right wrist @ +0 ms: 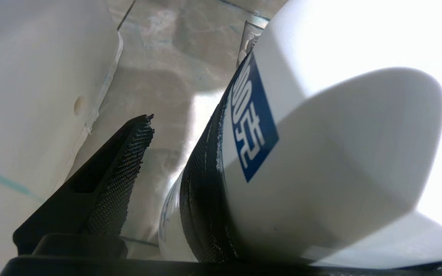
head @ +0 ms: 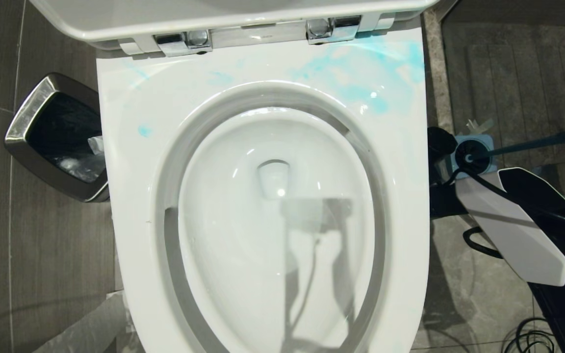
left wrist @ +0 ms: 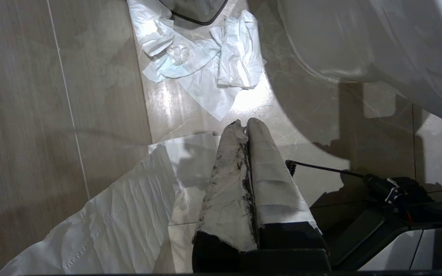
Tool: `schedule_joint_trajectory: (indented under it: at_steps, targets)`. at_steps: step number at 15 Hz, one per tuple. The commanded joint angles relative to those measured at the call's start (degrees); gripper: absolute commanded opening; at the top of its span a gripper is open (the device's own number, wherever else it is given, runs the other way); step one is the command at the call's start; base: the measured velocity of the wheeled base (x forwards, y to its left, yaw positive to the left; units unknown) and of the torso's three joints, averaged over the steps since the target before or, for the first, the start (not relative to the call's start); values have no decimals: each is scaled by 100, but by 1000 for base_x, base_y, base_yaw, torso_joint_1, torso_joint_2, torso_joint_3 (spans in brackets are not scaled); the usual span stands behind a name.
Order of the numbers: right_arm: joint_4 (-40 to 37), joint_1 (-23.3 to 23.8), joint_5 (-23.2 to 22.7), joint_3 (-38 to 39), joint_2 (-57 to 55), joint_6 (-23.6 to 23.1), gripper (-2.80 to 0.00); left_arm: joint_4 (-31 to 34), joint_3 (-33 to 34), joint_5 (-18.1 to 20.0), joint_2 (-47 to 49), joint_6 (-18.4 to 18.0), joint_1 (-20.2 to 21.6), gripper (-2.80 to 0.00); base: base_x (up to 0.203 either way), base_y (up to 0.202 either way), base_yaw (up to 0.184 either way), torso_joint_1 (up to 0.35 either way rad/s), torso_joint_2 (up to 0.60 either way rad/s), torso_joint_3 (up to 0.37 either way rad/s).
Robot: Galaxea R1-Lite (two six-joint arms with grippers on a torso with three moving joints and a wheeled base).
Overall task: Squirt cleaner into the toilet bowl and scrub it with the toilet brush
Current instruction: Pour in the cleaning agent
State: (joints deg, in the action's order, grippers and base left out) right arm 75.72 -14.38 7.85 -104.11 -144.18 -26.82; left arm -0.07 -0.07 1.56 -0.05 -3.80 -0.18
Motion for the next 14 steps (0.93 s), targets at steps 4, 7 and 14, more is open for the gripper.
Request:
schedule_joint_trajectory:
  at_steps: [4,7,14]
  targets:
    - [66,-3,6,49,-111,-95,0,-1,-1,2,5,-6,1,-280,0,0,0,0,0,0]
    - [57,-10,-9,-21,-172,-112,0,-1,7,2,5,-3,1,-280,0,0,0,0,0,0]
    - [24,-3,-321,-426,-339,-315,-280,-1,-1,2,5,2,1,-280,0,0,0,0,0,0]
